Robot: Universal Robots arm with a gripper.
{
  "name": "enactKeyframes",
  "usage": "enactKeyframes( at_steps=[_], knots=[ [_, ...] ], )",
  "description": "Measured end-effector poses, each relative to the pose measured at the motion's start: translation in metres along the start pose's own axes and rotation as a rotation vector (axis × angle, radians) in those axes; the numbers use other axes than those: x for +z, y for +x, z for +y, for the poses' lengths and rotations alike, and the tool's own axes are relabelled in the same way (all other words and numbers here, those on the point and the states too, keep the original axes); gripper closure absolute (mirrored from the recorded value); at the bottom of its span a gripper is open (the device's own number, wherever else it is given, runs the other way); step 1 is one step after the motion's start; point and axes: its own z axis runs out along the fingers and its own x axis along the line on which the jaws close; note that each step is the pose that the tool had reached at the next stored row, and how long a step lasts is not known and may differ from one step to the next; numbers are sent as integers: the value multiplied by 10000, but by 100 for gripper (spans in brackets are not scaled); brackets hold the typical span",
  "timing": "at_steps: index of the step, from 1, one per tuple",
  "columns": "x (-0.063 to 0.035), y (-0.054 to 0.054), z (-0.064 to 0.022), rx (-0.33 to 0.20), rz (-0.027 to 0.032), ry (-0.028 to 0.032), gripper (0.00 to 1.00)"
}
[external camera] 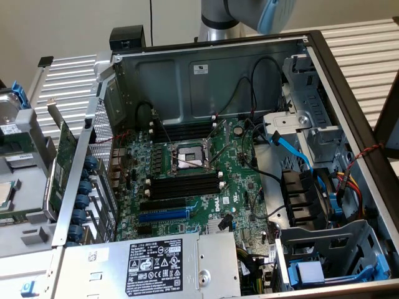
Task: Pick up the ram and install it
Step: 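Pick up the ram and move it above insertion slot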
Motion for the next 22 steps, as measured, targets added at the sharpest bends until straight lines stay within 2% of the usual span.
enactKeyframes(
  at_steps=[5, 6, 7, 10, 16, 22],
  knots=[
    [-206, 13, -205, 1, -1, -37, 87],
    [-232, 14, -241, 0, 0, -56, 87],
    [-270, 15, -308, -1, 1, -101, 87],
    [-321, 16, -411, -2, 2, -169, 87],
    [-340, 20, -641, -1, 13, -239, 87],
    [-346, 21, -912, 0, 13, -245, 87]
  ],
)
